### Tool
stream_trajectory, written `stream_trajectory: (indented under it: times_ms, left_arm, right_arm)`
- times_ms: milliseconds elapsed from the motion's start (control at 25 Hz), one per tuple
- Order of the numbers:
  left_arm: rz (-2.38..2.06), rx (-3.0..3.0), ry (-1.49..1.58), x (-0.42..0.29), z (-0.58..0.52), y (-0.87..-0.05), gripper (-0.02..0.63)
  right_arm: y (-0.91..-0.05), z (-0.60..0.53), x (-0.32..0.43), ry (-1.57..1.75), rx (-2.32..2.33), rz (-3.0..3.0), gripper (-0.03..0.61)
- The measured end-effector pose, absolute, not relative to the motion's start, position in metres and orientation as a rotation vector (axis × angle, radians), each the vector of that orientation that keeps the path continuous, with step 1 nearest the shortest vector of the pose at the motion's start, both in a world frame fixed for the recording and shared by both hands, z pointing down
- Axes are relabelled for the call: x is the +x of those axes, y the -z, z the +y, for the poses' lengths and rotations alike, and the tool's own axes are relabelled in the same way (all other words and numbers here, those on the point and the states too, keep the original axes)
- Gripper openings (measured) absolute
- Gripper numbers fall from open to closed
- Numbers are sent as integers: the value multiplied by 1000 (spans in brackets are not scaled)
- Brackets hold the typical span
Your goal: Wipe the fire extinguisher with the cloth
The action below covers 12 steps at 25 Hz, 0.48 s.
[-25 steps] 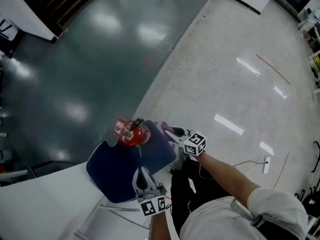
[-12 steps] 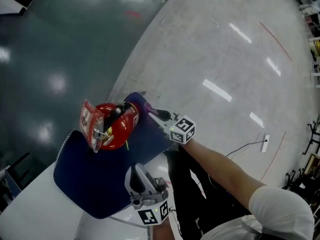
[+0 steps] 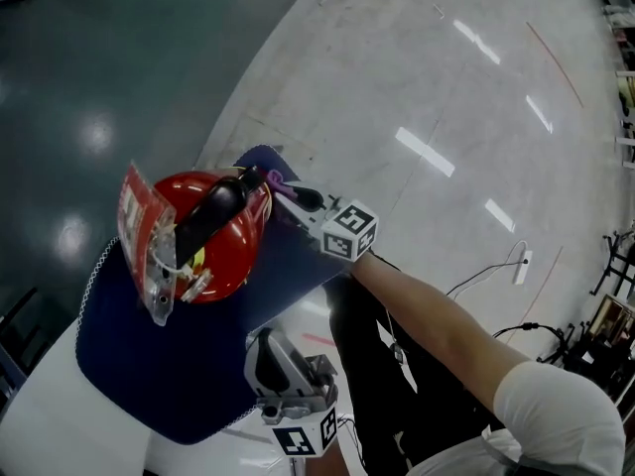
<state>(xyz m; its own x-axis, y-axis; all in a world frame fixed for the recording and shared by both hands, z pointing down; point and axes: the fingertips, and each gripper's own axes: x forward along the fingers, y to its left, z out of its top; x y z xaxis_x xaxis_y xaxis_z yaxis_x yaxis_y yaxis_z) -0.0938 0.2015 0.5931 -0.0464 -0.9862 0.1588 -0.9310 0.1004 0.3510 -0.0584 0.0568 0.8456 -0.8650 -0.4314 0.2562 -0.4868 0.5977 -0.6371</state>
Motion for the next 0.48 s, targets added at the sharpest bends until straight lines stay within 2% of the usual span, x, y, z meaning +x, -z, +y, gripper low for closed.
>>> stream_trajectory:
  times_ms: [480]
  left_arm:
    - [-2074,1895,300,-88,207,-519,5]
  right_arm:
    - [-728,61,-60,-1190,786,-2840,55]
